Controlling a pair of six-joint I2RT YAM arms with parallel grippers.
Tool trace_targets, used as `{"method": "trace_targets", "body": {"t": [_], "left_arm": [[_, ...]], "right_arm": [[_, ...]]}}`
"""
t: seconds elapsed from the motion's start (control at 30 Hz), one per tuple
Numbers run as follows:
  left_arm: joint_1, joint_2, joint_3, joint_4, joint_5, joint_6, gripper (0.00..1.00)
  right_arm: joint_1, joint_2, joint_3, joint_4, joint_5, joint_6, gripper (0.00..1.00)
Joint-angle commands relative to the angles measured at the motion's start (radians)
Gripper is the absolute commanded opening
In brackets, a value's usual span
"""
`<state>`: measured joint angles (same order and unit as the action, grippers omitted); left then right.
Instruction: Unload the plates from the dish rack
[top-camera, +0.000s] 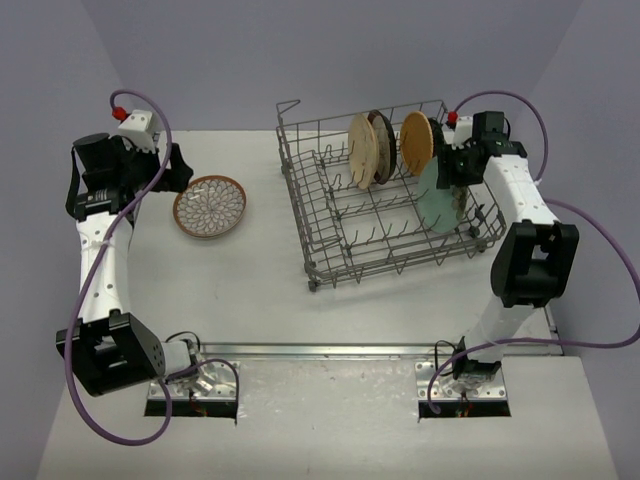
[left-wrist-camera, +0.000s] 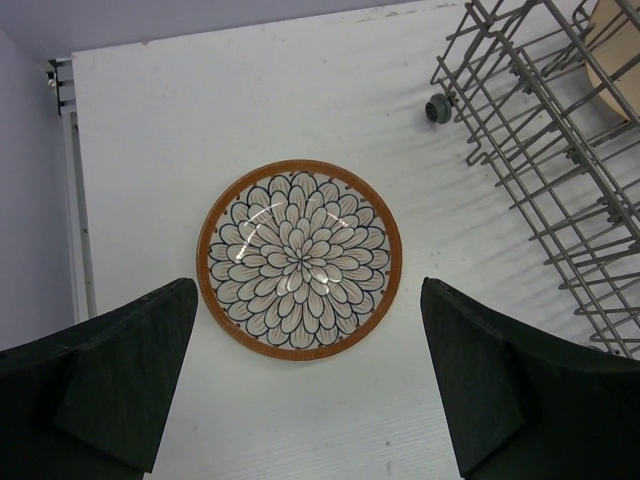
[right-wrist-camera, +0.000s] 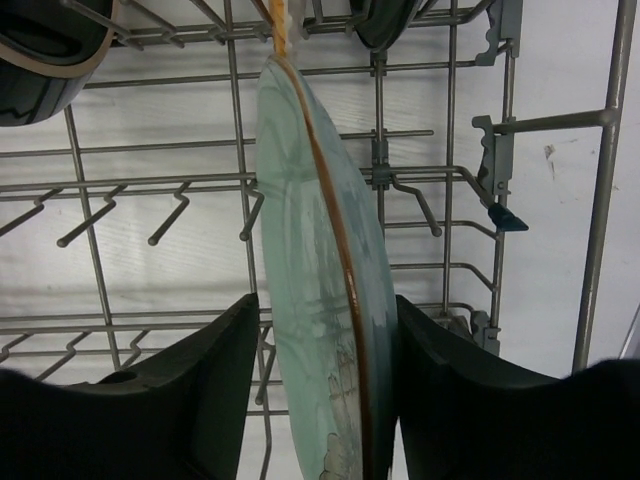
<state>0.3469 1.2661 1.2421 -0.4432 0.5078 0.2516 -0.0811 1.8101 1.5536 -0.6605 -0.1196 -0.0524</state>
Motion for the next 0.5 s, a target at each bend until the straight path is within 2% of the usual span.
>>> {"method": "trace_targets", "body": {"t": [0.0, 0.13, 0.23, 0.27, 0.47], "left_arm": [[-0.016, -0.027, 0.035, 0.001, 0.042, -0.009, 0.92], [-0.016, -0.024, 0.042, -0.001, 0.043, -0.016, 0.92], [-0.017, -0.021, 0.040, 0.003, 0.041, -0.019, 0.92], [-0.017, -0.018, 0.038, 0.006, 0.041, -0.021, 0.92], [-0.019, -0.010, 0.042, 0.017, 0.038, -0.046, 0.92]], "right_arm": [[0.004, -0.013, 0.026, -0.002, -0.077, -0.008, 0.48], [0.004, -0.026, 0.026, -0.038, -0.095, -0.001, 0.27], [0.004, -0.045, 0.043, -0.066, -0.073, 0.007, 0.05], [0.004, -0.051, 0.055, -0.079, -0.059, 0.012, 0.00], [0.004, -0.062, 0.131, -0.118, 0.062, 0.046, 0.00]]}}
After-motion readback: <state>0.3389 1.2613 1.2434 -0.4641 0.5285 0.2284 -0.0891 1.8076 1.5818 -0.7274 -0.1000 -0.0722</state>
